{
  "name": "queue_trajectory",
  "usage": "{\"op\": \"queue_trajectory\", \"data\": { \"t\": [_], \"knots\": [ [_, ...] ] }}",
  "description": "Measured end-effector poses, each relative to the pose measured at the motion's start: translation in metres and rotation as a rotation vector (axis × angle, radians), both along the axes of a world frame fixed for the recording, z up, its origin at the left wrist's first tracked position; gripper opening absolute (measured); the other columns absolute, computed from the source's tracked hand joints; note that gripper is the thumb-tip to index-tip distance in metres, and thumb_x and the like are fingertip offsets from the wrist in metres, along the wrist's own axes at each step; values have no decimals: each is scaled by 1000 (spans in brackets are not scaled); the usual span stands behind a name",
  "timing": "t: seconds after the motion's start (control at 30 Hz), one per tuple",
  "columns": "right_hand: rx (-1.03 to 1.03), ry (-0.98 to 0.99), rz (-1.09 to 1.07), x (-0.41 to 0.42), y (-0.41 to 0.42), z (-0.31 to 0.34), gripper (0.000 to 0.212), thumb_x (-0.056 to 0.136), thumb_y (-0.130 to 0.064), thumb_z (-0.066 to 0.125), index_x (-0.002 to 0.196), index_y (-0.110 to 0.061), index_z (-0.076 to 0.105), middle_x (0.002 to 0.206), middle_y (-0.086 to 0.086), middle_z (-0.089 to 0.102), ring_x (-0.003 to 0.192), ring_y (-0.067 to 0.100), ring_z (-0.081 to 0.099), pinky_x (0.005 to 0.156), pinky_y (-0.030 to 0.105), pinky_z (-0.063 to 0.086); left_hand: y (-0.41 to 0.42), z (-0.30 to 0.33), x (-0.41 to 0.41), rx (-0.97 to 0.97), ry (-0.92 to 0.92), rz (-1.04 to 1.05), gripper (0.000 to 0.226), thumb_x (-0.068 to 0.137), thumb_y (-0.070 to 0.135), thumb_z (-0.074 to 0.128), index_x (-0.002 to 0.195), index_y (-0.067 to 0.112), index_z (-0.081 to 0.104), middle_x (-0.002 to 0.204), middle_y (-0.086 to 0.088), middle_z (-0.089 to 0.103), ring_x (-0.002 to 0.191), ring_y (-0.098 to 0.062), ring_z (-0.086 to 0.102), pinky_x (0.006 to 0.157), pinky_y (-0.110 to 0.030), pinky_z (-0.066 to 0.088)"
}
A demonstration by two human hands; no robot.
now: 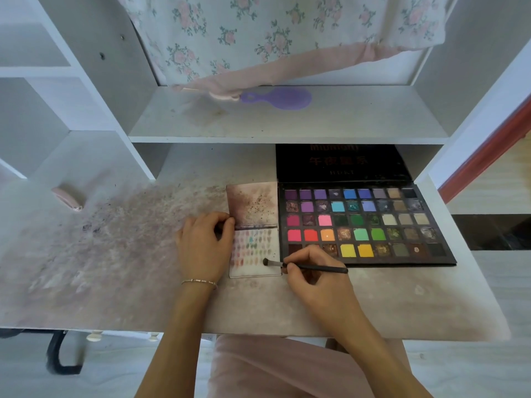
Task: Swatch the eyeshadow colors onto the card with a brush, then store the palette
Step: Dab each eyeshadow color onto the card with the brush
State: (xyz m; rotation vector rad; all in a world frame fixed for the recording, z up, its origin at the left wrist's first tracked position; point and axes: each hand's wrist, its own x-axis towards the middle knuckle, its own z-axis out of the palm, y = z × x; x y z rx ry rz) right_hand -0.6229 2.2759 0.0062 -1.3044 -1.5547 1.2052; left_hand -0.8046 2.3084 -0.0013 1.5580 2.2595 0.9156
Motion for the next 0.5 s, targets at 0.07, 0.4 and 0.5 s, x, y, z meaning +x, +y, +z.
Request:
{"op": "queue_trajectory", "data": {
  "t": [0.07,0.4,0.5],
  "knots": [
    [-1,5,-7,0,0,0,25,81,-7,61,72,-30,60,73,-4,64,71,13,59,64,25,51,0,-1,0,6,5,1,17,90,24,52,92,17,68,91,0,67,93,-24,54,91,-46,39],
    [4,8,-3,-1,-1,-1,28,82,-8,61,72,-34,58,78,-11,63,72,9,59,62,19,50,0,-3,0,20,19,7,17,90,25,52,94,17,67,95,1,67,93,-21,50,92,-41,35],
    [13,8,-13,-2,0,-2,29,81,-8,61,71,-34,58,75,-9,63,71,9,59,61,18,50,0,-3,0,28,15,8,17,90,24,53,93,17,68,93,0,67,92,-21,50,91,-41,36]
  ]
}}
